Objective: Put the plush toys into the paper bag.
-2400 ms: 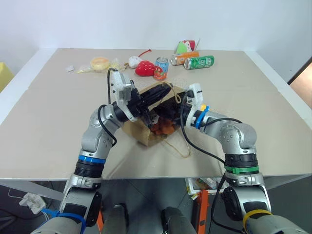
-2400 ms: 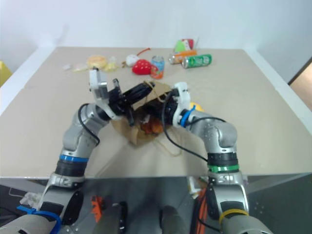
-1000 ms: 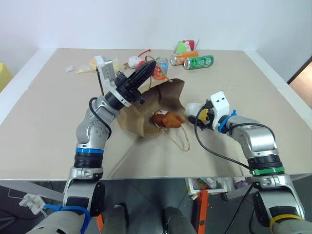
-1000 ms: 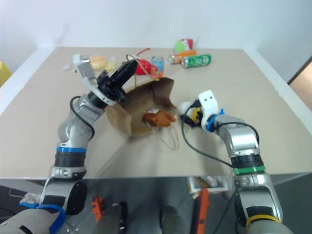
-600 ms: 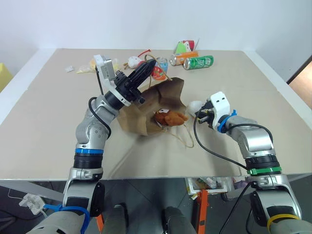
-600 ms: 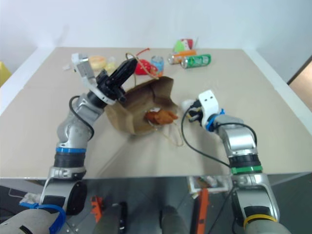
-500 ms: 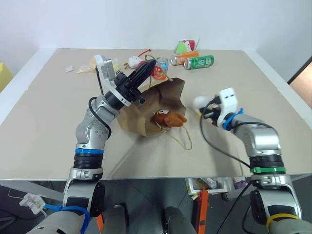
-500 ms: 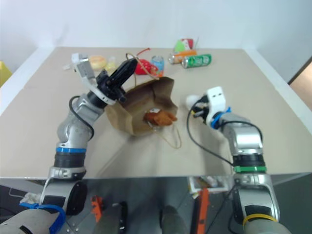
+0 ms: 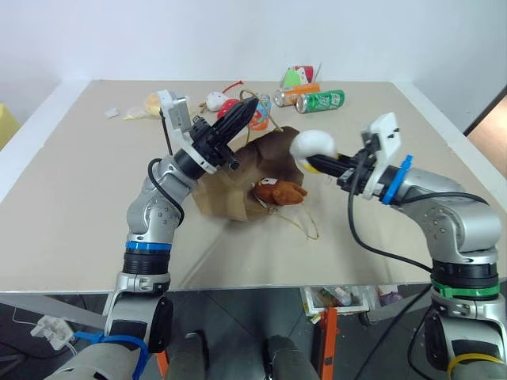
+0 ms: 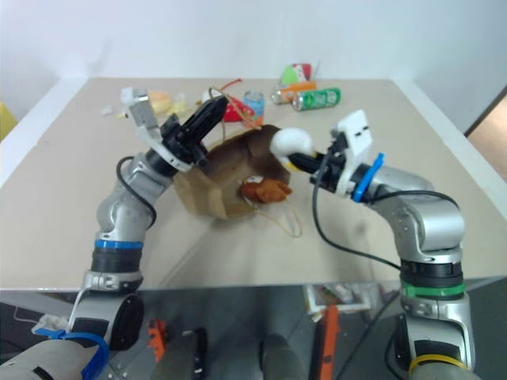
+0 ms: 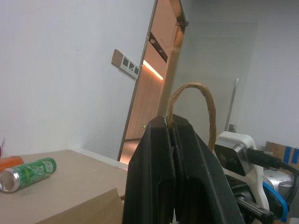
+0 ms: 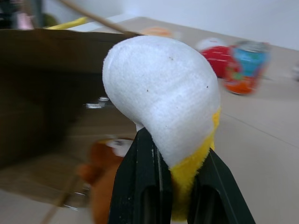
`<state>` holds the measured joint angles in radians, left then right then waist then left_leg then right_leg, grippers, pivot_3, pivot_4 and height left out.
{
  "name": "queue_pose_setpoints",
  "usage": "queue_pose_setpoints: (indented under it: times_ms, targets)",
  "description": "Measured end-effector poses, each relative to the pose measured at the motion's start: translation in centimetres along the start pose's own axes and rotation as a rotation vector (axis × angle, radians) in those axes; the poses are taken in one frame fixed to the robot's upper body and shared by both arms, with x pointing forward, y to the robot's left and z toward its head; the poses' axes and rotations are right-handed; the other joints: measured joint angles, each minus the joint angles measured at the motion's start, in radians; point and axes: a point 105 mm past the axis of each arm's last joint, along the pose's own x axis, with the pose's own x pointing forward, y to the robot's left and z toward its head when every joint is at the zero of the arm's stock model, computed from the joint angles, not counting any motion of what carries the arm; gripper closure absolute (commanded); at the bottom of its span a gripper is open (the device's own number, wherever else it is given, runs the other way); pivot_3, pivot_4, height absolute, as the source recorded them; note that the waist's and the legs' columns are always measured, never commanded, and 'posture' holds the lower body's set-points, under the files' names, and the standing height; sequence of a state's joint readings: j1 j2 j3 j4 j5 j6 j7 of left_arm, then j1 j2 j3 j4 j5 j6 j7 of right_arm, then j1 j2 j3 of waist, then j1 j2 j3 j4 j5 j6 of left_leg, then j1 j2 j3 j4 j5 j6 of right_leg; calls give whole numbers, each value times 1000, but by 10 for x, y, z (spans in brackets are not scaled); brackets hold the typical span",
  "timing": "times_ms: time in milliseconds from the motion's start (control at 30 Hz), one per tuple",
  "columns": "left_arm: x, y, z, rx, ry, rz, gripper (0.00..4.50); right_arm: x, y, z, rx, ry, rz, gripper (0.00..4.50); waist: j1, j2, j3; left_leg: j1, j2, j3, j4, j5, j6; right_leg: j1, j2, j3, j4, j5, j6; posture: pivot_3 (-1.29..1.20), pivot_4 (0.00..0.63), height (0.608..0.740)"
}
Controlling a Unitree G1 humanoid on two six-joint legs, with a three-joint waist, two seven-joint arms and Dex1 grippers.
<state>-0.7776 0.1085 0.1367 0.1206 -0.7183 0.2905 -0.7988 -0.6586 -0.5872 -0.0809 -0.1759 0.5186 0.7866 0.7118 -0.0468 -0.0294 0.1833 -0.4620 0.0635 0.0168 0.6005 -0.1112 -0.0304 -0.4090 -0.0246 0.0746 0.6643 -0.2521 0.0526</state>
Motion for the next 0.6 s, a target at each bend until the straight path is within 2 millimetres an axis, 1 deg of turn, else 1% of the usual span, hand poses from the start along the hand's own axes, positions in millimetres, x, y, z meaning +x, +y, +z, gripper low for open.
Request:
queue_pose_setpoints:
  times_ms: [33,67,100,133,233,333,367,400,467,533,600]
  targets:
    - [0,0,0,0,0,0,4500,2,3,0,-1,-1,11,4428,0,0,0,0,0,0,0,0,0,0,0,0,0,0,0,0,150,740]
    - [0,-1,-1,-1,1,-2,4500,14,17,1,-8,-2,67,4428,1,0,0,-1,0,0,0,0,0,0,0,0,0,0,3,0,150,740]
    - [1,-1,-1,-2,1,-3,4500,16,20,0,-8,0,80,4428,1,0,0,-1,0,0,0,0,0,0,0,0,0,0,3,0,150,740]
    - [0,0,0,-1,1,-2,4500,24,33,-6,-8,29,132,4428,4,0,0,-1,0,0,0,0,0,0,0,0,0,-1,3,0,150,740]
    - [0,0,0,0,2,-1,4500,28,42,-11,-12,52,166,4428,5,0,0,-2,0,0,0,0,0,0,-1,0,0,-1,3,0,150,740]
    - [0,0,0,0,2,0,4500,29,44,-12,-19,58,169,4428,5,0,0,-2,0,0,0,0,-1,0,0,0,0,-1,3,0,150,740]
    - [-1,1,1,4,1,4,4500,34,45,-13,-25,65,160,4428,5,0,0,-1,0,0,0,0,-1,0,0,0,0,-1,2,0,150,740]
    - [-2,2,2,6,-1,8,4500,42,46,-16,-35,78,146,4428,0,0,0,-1,0,0,0,0,-1,-1,0,0,0,-1,2,0,150,740]
    - [1,-1,-1,-2,2,0,4500,59,47,-29,-49,128,105,4428,-2,0,0,0,0,0,0,0,0,-1,0,0,0,0,1,0,150,740]
    - [1,0,-1,-1,1,0,4500,72,38,-37,-53,160,40,4428,0,0,0,-1,0,0,0,0,0,-1,0,0,0,1,1,0,150,740]
    - [0,0,0,0,1,2,4500,78,31,-36,-60,172,0,4428,1,0,0,-1,0,0,0,0,0,-1,0,0,0,1,2,0,150,740]
